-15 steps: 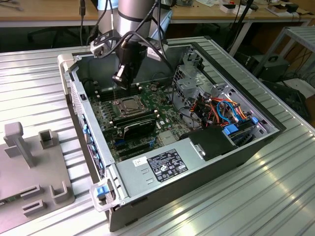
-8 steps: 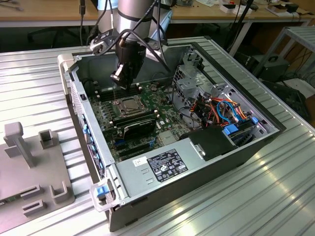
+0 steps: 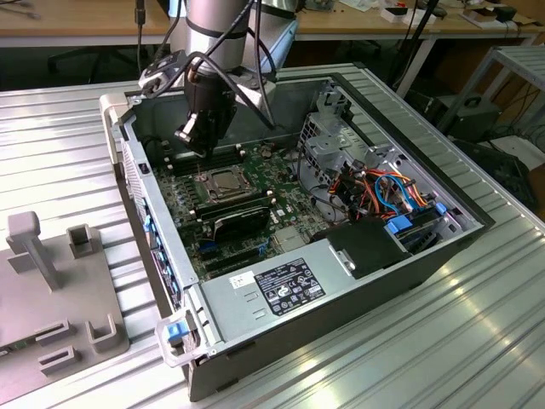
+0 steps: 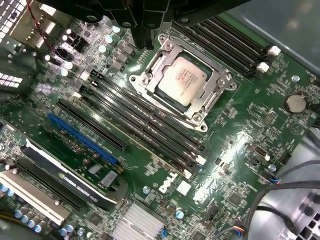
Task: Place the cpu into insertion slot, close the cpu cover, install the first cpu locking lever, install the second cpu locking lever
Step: 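Install the first cpu locking lever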
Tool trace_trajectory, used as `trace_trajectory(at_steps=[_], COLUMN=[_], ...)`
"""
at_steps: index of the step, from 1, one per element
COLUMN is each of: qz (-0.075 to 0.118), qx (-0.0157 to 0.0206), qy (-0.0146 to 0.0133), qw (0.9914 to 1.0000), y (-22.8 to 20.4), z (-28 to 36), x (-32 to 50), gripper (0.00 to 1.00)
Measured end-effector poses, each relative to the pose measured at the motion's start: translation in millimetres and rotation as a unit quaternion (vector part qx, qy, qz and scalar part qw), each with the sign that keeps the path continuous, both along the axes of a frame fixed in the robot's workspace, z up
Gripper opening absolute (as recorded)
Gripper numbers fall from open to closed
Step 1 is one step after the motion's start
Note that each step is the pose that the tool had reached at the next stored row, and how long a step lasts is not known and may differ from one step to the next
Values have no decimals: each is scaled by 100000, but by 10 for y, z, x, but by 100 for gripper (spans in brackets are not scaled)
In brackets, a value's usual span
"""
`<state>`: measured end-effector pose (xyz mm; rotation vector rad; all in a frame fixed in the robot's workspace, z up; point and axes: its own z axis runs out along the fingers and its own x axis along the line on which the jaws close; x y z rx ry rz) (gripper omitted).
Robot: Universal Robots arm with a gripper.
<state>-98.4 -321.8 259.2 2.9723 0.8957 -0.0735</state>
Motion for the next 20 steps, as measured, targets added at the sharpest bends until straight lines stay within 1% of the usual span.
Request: trace_trajectory(at_steps=[2,3,5,7,10,12,13,17,20], qz=[-969,-1878,-2770,-4085,-5351,-5558,-5637,-5826,-5868], qx=[-8,-3,9,-3,1,-4,-2,4,2], qy=[5,2,-5,2,1,1,-20,-64,-65], qw=[99995,99982,99962,99917,99857,99845,99841,99830,99828], y=[-1,0,1,1,5,22,44,101,103], z=[-3,-6,-9,-9,-12,-12,-12,-13,-13], x=[-6,-14,-27,-57,-97,-121,-132,-137,-136], gripper=[11,11,11,11,11,11,11,11,11])
